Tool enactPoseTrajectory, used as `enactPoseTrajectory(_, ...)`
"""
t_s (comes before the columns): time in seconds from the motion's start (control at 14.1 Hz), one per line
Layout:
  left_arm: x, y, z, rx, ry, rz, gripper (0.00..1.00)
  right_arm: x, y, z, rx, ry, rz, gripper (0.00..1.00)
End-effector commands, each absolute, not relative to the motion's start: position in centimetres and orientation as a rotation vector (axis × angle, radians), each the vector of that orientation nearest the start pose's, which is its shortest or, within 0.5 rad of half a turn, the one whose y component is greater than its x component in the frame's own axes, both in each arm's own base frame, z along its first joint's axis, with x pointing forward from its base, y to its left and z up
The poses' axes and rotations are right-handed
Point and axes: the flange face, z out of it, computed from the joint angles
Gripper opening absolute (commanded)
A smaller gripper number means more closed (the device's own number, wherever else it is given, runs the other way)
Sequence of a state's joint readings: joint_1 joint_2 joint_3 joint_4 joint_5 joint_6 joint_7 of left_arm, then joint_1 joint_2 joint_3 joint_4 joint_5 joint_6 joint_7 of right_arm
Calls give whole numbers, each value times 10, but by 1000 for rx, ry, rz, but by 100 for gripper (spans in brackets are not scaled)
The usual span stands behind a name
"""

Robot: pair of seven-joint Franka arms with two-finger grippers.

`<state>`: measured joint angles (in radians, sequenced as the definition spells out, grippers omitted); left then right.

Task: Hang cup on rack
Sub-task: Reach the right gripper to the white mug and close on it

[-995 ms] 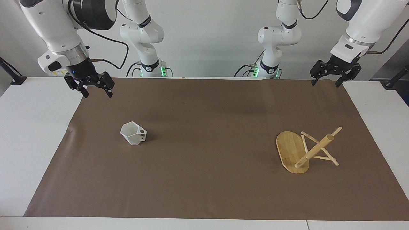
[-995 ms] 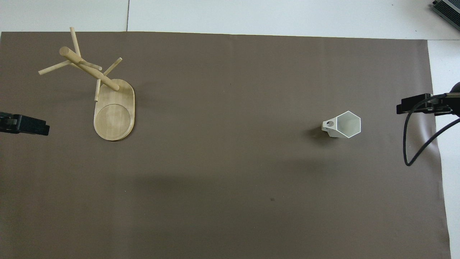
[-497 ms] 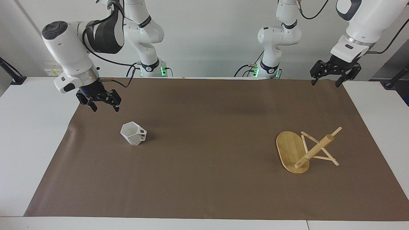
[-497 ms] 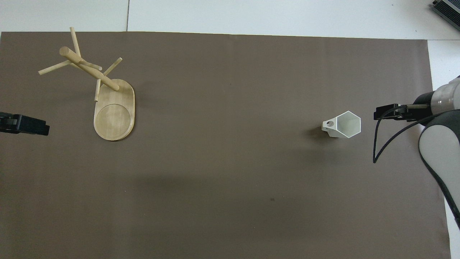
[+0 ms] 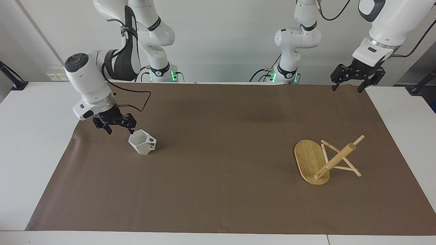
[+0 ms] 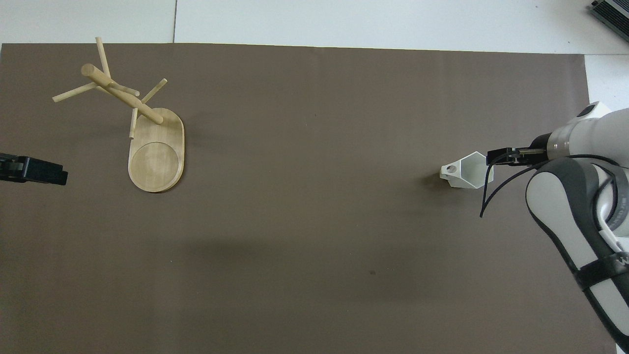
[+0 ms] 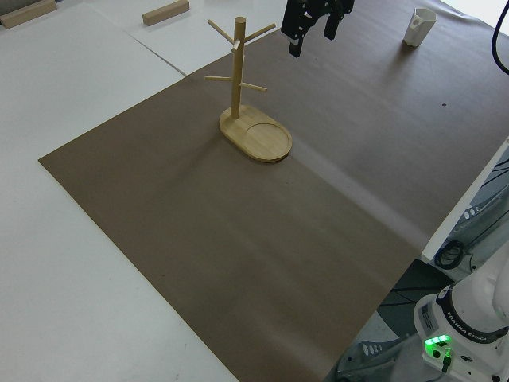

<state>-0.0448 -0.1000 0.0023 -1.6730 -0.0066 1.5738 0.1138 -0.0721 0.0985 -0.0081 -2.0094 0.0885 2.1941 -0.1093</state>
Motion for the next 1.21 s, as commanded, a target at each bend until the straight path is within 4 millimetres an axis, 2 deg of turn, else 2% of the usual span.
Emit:
enactPoseTrajectory(0.0, 517, -22, 630, -3144, 251, -10, 100, 577, -44, 398, -3031, 2, -177, 100)
enactPoseTrajectory(0.5, 517, -23, 630, -3144, 251, -10, 100, 573, -44, 382, -3031, 20, -161, 100)
enactPoseTrajectory(0.85, 517, -23, 630, -3144, 251, -13, 100, 573, -45, 382, -3019, 183, -154, 100)
enactPoseTrajectory(1.14, 517, -23, 630, -3144, 251, -8, 100, 570, -46, 375, -3016, 232, -135, 100)
